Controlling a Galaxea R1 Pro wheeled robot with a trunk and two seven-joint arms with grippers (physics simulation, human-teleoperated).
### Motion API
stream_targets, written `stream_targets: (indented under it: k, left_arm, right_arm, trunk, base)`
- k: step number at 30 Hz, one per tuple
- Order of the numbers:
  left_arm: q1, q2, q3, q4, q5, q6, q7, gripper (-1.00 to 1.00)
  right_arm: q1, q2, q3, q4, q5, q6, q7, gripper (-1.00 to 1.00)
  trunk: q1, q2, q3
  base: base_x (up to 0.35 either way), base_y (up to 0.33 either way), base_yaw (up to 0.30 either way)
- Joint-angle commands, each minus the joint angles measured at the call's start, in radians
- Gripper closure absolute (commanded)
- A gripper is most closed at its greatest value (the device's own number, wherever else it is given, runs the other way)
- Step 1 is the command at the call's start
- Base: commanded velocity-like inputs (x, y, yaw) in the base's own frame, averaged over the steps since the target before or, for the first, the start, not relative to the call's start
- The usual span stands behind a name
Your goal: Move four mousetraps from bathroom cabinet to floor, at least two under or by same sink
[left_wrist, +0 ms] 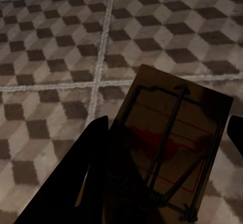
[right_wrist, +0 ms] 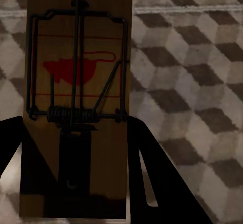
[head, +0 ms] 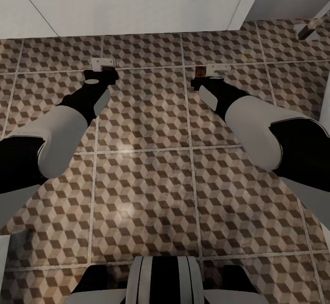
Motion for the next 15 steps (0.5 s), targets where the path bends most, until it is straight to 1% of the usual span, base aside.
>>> stream_targets:
  k: [1, 7, 15]
  left_arm:
    - [0.000, 0.000, -0.004, 0.000, -0.007, 0.003, 0.005, 1.00]
    - [0.000, 0.000, -0.004, 0.000, -0.007, 0.003, 0.003, 1.00]
    - [0.000, 0.000, -0.004, 0.000, -0.006, 0.003, 0.002, 1.00]
  right_arm:
    - [0.000, 0.000, 0.009, -0.001, -0.013, 0.005, -0.005, 1.00]
    - [0.000, 0.000, 0.009, -0.002, -0.013, 0.004, -0.003, 1.00]
    - [0.000, 0.000, 0.010, -0.008, -0.013, 0.004, -0.003, 1.00]
  trunk:
    - [0.000, 0.000, 0.000]
    - [0.000, 0.000, 0.000]
    - [0.000, 0.000, 0.000]
  base:
    - [0.097, 0.000, 0.000]
    - [0.082, 0.000, 0.000]
    - [0.020, 0.000, 0.000]
